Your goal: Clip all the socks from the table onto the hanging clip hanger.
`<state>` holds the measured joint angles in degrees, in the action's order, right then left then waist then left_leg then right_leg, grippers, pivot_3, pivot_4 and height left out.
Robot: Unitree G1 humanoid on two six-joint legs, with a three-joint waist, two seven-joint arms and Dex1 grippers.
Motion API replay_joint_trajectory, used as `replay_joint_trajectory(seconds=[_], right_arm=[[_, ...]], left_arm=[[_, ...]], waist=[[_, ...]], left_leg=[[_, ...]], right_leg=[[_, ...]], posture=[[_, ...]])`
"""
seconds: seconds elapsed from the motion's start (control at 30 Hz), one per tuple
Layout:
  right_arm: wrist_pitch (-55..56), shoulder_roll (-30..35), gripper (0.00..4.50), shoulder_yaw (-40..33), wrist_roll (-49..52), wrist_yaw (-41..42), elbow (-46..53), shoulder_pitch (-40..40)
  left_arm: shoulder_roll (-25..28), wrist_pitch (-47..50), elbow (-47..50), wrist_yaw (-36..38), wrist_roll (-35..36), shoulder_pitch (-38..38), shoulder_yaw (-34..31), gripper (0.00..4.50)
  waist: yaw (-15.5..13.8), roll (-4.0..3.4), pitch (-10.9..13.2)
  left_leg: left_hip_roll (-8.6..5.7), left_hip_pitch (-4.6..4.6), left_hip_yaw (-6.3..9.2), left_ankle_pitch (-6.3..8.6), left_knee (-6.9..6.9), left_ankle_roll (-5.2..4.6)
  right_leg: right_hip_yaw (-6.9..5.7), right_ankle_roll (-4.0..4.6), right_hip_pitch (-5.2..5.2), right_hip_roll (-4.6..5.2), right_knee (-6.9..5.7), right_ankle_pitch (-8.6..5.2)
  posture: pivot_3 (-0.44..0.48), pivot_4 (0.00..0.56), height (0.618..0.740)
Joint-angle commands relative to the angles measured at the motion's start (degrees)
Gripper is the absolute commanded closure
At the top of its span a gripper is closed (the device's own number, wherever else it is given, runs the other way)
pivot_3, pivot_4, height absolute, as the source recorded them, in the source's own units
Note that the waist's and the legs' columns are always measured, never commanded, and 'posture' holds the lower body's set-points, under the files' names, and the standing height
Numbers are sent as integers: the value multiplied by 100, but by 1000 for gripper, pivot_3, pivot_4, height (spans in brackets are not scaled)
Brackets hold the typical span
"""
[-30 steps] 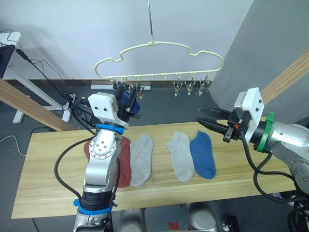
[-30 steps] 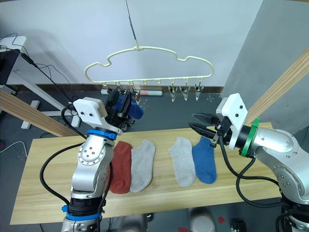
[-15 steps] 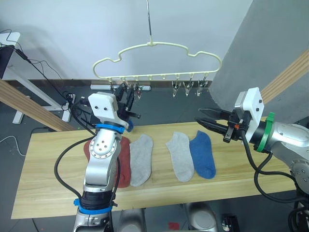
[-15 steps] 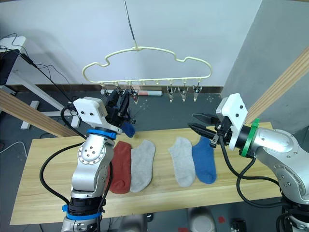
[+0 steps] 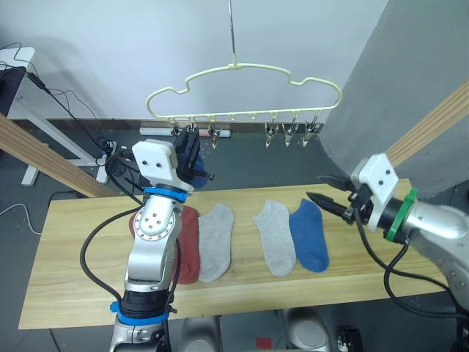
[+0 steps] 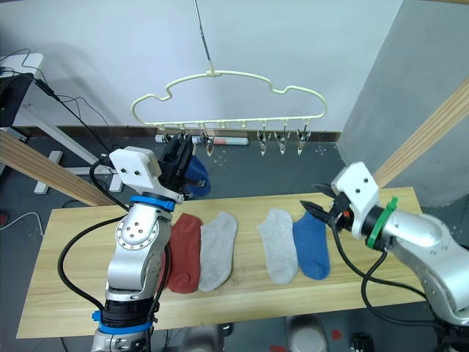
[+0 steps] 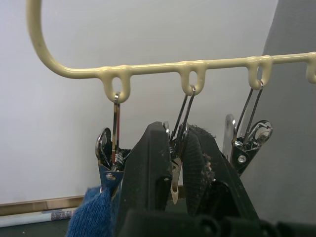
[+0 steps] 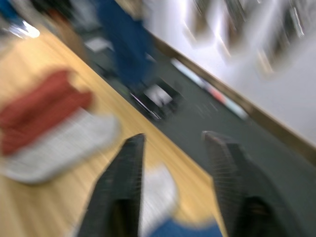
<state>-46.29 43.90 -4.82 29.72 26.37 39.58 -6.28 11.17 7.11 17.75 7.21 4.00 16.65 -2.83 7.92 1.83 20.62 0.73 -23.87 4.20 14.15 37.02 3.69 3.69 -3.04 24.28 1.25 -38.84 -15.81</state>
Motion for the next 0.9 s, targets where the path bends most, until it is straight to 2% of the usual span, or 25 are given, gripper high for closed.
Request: replay_joint_trajectory(seconds=[0.03,0.13,0.27,0.4,0.53,0.83,0.9], right_arm=[[-3,-388,901,174,-483,-669,265,446],[-100,-1060,14,597,-945,-1392,129,893],[308,-1697,0,1105,-1646,-1914,-489,1089],[671,-2093,0,1273,-2096,-2165,-1101,1133],[864,-2630,0,1220,-2184,-2268,-1765,1033],[1000,-3223,0,1125,-2237,-2192,-2560,883],[825,-3334,413,1034,-2196,-2235,-2616,917]], left_arm=[[60,-87,274,83,-9,-42,-19,4258],[113,-61,296,167,27,-72,-49,4258],[140,-14,320,264,101,-76,-33,4258],[152,56,377,345,166,-69,-33,4258],[180,145,418,408,208,-44,-39,4258],[226,424,593,693,533,-11,-59,4258],[258,690,712,849,860,-14,-128,4258]], waist=[[8,2,1],[10,1,2],[20,1,2],[9,1,2],[8,-1,2],[10,-1,2],[9,-1,2]], left_leg=[[0,2,-1,0,0,0],[8,7,3,-1,-3,1],[7,9,-7,-1,-2,2],[5,9,-9,-1,-2,2],[7,9,-5,-1,-5,2],[8,11,-6,-1,-4,2],[8,10,-6,-1,-4,2]], right_leg=[[1,0,0,0,-1,0],[-1,-4,-1,-9,-4,-2],[11,-30,3,-10,-4,-14],[14,-37,2,-8,-2,-13],[10,-36,3,-10,-2,-13],[12,-35,3,-10,-4,-12],[13,-35,2,-10,-4,-12]], posture=[[-267,386,740],[-262,392,740],[-257,394,740],[-257,394,740],[-243,393,740],[-237,391,740],[-237,391,740]])
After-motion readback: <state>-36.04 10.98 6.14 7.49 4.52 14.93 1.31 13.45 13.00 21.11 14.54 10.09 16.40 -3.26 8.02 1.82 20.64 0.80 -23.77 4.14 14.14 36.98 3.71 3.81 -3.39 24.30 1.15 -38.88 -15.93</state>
